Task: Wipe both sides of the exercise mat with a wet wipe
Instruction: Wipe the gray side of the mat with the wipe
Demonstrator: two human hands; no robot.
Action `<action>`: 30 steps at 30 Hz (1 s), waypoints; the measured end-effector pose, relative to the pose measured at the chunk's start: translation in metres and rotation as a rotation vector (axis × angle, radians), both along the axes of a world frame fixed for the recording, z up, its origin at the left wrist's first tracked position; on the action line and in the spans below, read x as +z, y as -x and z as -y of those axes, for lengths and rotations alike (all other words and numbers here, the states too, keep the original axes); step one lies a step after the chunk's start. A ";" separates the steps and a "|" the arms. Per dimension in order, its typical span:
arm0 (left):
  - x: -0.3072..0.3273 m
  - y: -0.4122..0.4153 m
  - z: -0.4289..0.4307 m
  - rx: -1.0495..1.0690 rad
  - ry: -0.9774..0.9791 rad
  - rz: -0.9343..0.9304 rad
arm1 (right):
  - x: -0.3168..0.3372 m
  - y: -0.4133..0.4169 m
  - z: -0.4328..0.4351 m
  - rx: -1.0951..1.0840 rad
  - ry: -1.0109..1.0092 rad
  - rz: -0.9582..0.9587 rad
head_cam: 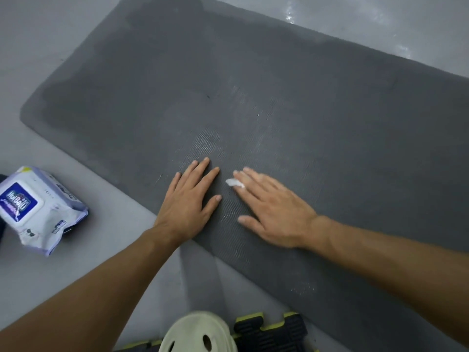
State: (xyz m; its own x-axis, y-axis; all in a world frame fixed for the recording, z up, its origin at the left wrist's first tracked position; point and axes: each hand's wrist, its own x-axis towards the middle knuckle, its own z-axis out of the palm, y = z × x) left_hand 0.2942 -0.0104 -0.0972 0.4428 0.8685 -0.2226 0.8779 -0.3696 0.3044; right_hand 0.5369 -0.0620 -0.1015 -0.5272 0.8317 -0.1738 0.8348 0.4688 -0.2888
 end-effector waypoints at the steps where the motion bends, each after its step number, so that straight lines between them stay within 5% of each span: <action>1: -0.001 0.003 0.002 0.007 -0.010 0.001 | -0.001 0.011 0.016 0.088 -0.009 -0.012; 8: -0.001 0.010 0.009 0.052 -0.008 0.011 | -0.011 0.023 0.038 0.405 -0.060 0.033; 16: 0.006 0.007 0.008 0.064 0.057 0.000 | 0.008 -0.034 -0.094 -0.264 0.015 0.098; 19: 0.007 0.006 0.008 0.080 0.062 0.012 | 0.009 -0.036 -0.103 -0.355 0.075 0.082; 30: 0.004 0.005 0.022 0.042 0.021 0.023 | -0.003 -0.003 0.061 0.491 0.005 0.023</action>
State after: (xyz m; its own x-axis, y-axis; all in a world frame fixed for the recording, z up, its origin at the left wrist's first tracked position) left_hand 0.2896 -0.0320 -0.0929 0.4109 0.8820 -0.2306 0.8853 -0.3256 0.3321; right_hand 0.5398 -0.1233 -0.1040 -0.8529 0.4848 -0.1937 0.5216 0.8074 -0.2758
